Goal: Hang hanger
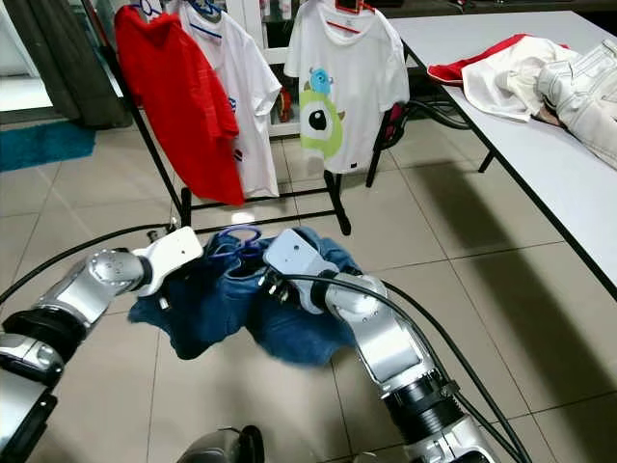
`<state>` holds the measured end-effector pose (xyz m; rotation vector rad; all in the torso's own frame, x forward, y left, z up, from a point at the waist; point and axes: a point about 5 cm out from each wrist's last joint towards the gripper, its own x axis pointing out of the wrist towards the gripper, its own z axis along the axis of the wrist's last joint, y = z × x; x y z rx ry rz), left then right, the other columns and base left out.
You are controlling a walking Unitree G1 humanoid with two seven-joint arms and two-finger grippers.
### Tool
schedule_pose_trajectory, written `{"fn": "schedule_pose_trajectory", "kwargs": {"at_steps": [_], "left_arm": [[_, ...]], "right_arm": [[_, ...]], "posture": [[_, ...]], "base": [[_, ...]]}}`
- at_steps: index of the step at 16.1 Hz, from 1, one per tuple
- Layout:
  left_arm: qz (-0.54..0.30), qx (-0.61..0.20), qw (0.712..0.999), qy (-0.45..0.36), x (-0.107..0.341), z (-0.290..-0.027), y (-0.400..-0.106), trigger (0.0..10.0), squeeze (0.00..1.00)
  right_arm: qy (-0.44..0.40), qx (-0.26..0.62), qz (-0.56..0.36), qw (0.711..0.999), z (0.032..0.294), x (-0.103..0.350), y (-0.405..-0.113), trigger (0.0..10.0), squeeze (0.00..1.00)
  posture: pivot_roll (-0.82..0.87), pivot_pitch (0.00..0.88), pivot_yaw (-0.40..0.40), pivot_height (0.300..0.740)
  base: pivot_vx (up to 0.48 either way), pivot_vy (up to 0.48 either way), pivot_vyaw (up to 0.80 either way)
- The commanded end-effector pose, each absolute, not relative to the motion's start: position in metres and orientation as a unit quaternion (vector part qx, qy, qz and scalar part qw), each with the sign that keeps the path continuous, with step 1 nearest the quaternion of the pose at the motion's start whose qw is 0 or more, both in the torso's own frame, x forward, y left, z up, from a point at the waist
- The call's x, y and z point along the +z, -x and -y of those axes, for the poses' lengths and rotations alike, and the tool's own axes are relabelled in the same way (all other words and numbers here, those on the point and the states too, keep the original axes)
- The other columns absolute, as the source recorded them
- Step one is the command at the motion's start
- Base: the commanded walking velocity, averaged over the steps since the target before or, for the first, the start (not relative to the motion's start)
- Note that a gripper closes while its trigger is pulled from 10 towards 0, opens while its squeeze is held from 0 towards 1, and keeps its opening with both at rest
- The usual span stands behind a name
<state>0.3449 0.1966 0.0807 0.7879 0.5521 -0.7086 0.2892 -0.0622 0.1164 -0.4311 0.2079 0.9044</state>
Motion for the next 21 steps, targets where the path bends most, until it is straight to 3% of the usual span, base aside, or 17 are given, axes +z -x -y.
{"fn": "schedule_pose_trajectory", "kwargs": {"at_steps": [1,5,10,14,18,21], "left_arm": [[-0.237,-0.318,0.840,-0.371,0.094,-0.198,-0.353,0.0,0.00],[-0.185,-0.321,0.847,-0.381,0.107,-0.203,-0.356,0.0,0.00],[-0.168,-0.365,0.830,-0.387,0.108,-0.204,-0.350,0.0,0.00],[-0.160,-0.378,0.826,-0.387,0.107,-0.206,-0.347,0.0,0.00],[-0.155,-0.377,0.827,-0.387,0.111,-0.209,-0.349,0.0,0.00],[-0.139,-0.370,0.836,-0.380,0.118,-0.213,-0.351,0.0,0.00]], "right_arm": [[0.200,0.441,-0.077,0.872,0.060,0.126,-0.289,10.0,1.00],[0.201,0.470,-0.026,0.859,0.058,0.137,-0.283,10.0,1.00],[0.321,0.405,-0.004,0.856,0.082,0.141,-0.300,10.0,1.00],[0.299,0.400,0.136,0.855,0.083,0.181,-0.301,10.0,1.00],[0.358,0.450,0.069,0.815,0.092,0.157,-0.298,10.0,1.00],[0.366,0.467,0.026,0.805,0.103,0.147,-0.298,10.0,1.00]], "posture": [[-0.08,0.067,0.073,0.740],[-0.08,0.065,0.073,0.740],[-0.08,0.064,0.068,0.740],[-0.09,0.063,0.066,0.740],[-0.09,0.062,0.066,0.740],[-0.09,0.060,0.065,0.740]], "base": [[0.000,0.000,0.00],[0.000,0.000,0.00],[0.000,0.000,0.00],[0.000,0.000,0.00],[0.000,0.000,0.00],[0.000,0.000,0.00]]}}
